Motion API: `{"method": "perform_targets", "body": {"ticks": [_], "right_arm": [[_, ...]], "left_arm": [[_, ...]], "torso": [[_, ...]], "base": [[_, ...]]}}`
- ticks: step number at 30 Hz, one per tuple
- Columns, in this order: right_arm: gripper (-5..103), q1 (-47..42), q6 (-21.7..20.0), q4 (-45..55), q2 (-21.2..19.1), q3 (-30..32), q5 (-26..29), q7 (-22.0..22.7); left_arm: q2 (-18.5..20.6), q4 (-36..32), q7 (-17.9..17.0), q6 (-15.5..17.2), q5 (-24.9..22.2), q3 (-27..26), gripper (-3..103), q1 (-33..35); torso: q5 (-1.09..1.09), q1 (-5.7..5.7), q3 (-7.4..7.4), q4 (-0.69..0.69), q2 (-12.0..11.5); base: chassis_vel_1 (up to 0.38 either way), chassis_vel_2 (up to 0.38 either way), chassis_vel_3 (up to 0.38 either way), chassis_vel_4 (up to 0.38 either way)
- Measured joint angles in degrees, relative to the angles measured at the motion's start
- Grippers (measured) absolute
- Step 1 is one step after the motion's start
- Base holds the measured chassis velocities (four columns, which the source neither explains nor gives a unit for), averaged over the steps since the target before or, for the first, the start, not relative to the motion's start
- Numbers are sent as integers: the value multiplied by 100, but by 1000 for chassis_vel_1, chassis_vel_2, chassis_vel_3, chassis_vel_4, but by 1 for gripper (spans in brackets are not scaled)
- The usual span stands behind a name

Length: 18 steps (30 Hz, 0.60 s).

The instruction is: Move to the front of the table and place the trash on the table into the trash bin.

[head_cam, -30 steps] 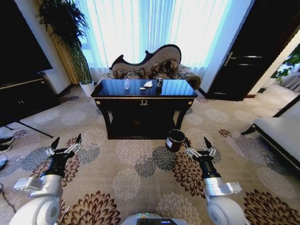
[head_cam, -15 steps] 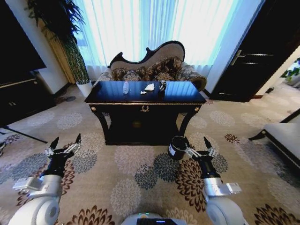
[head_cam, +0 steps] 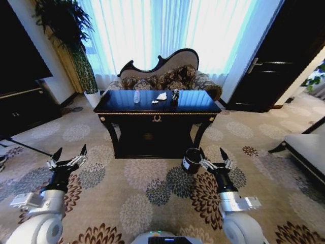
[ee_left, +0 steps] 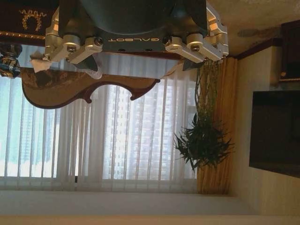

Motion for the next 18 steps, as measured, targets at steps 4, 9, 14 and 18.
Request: {"method": "perform_targets", "body": {"ticks": [4, 9, 14, 18], "right_arm": [[100, 28, 13, -2, 13, -8, 4, 6], [100, 81, 36, -2, 32, -5, -4, 17], [100, 80, 83, 57, 62, 12, -5, 28], [100, 79, 16, 265, 93, 4, 10, 101]], "left_arm": [[-17, -52, 3, 5, 26, 5, 100, 25], [-26, -124, 8, -2, 18, -75, 100, 81], [-41, -325, 31, -6, -70, -245, 100, 168], [-57, -456, 36, -13, -123, -389, 100, 235]], "torso": [[0, 0, 0, 1, 0], [0, -1, 0, 1, 0], [0, 0, 0, 0, 0], [-1, -2, -1, 0, 1]], "base": [[-166, 166, 172, -174], [-207, 207, 207, -227], [-283, 296, 312, -287], [-315, 330, 346, -306]]}}
